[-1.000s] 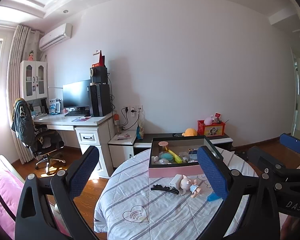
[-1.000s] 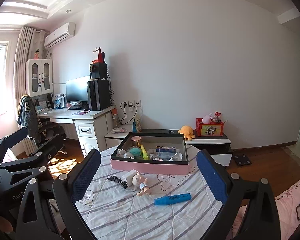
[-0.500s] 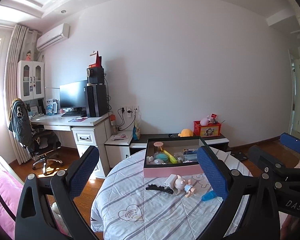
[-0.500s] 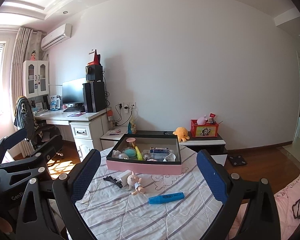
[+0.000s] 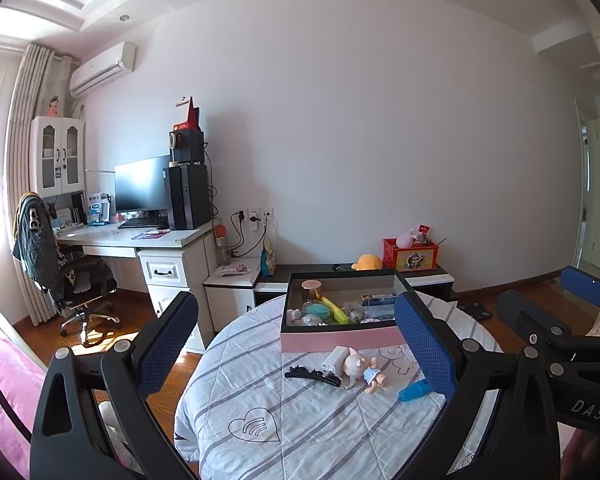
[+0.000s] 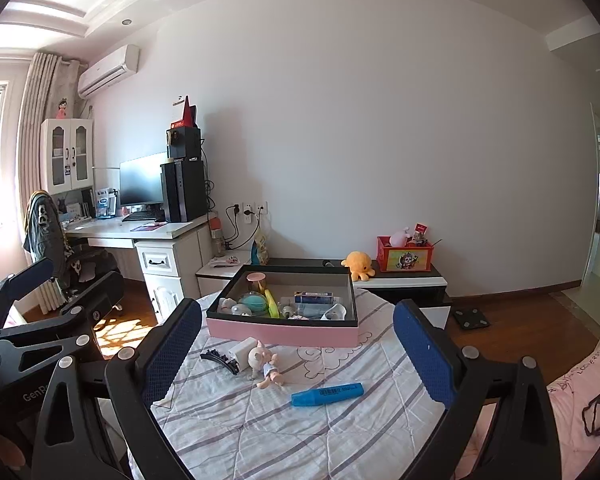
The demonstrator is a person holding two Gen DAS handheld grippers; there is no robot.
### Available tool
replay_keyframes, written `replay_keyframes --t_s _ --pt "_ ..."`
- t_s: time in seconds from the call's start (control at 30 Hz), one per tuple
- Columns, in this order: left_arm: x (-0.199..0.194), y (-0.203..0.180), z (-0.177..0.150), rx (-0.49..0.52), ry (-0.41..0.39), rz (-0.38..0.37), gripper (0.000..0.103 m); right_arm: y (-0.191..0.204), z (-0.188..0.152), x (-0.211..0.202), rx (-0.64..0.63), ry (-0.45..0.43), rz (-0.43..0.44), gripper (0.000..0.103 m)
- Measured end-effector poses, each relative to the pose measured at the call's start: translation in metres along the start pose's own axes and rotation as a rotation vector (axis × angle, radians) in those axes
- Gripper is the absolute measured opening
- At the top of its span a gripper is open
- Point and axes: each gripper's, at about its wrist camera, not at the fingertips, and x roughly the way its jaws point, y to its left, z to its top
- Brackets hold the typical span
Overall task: Organize rigid objects
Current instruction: 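Withdraw both tools from the box back toward the items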
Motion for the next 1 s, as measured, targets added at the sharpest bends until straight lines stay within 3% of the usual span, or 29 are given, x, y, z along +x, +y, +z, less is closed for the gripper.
replay_keyframes --t_s 0.33,0.63,1.0 --pt "0.033 0.001 -0.02 -0.004 0.094 -0.038 0.103 -0.007 -0.012 0.025 0.0 0.065 0.001 0.098" --pt "0.088 0.002 -0.069 -0.015 0.307 -0.123 0.103 -0.016 -0.056 0.084 -0.009 0.238 0.004 0.098" --pt "0.152 -0.003 -0.112 -0.028 0.48 -0.12 0.103 -0.05 -0.113 0.15 0.043 0.423 -0.016 0.098"
